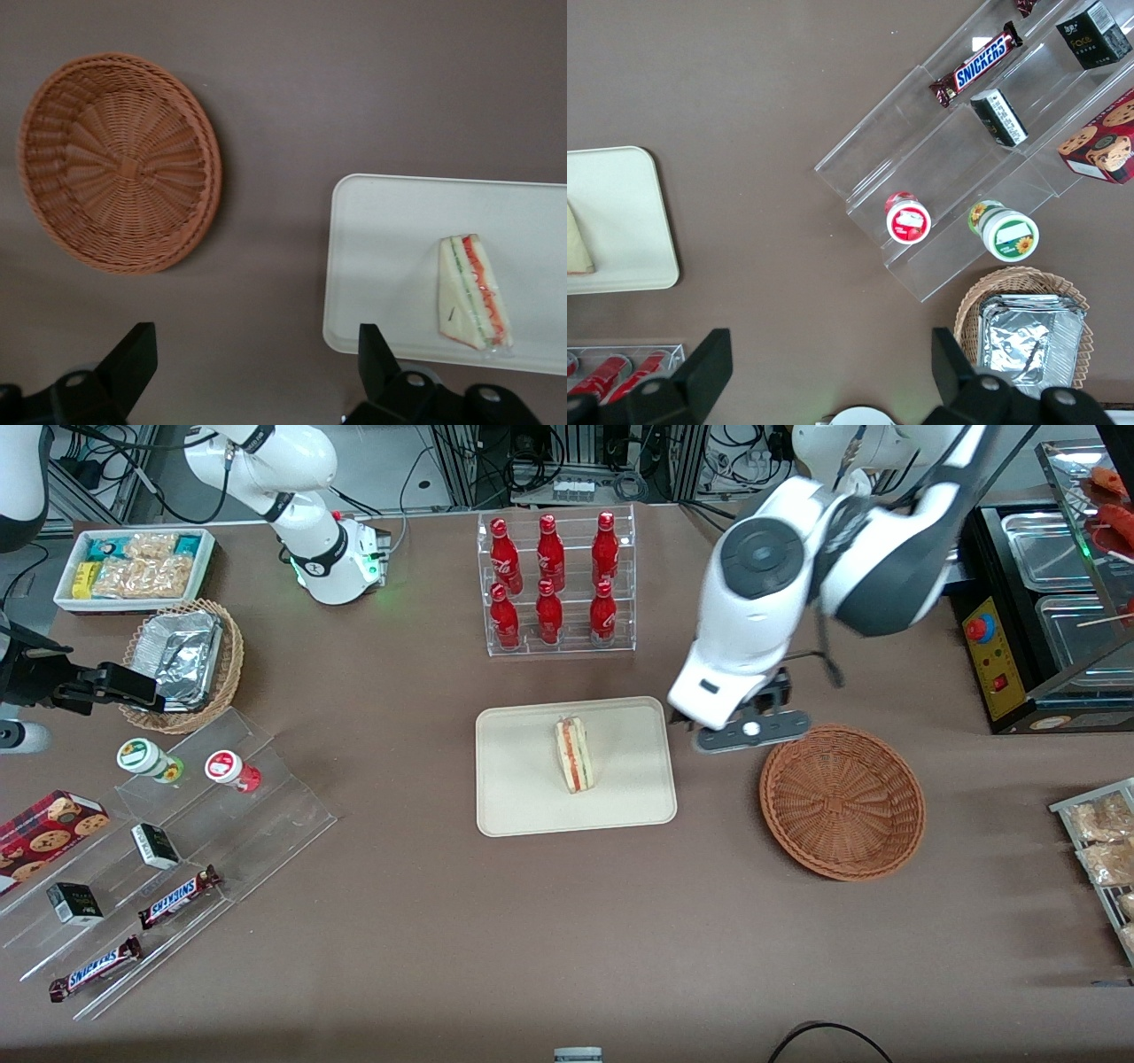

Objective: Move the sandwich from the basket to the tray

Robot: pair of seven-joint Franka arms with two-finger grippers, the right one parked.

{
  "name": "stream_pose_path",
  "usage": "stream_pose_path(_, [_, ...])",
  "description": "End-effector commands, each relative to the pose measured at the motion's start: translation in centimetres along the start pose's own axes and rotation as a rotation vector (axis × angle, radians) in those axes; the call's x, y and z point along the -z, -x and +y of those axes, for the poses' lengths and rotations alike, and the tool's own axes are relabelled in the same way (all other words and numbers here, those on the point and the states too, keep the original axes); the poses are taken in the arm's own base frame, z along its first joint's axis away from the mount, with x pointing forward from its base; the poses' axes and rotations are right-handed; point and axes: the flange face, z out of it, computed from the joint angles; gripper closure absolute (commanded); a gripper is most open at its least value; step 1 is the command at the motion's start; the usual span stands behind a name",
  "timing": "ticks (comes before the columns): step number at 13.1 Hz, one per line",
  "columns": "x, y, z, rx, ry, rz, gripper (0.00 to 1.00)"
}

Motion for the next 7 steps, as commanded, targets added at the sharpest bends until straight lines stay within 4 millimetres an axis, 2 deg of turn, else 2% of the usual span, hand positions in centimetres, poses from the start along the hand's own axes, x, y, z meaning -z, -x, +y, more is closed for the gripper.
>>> stream_pose_path(1, [1.6, 0.3, -4.3, -0.057, -0.001, -0.034, 0.0])
stream_pose_path(3, [3.2, -0.9, -8.9, -0.024, 0.046, -0.05, 0.0])
stream_pose_path(4, [3.7, -0.8, -10.5, -0.062, 0.041, -0.054, 0.0])
stream_pose_path(6, [4.3, -1.4, -15.2, -0.112, 0.034, -0.065, 0.0])
stream_pose_path(7, [4.7, -1.3, -16.8, -0.117, 0.036, -0.058, 0.0])
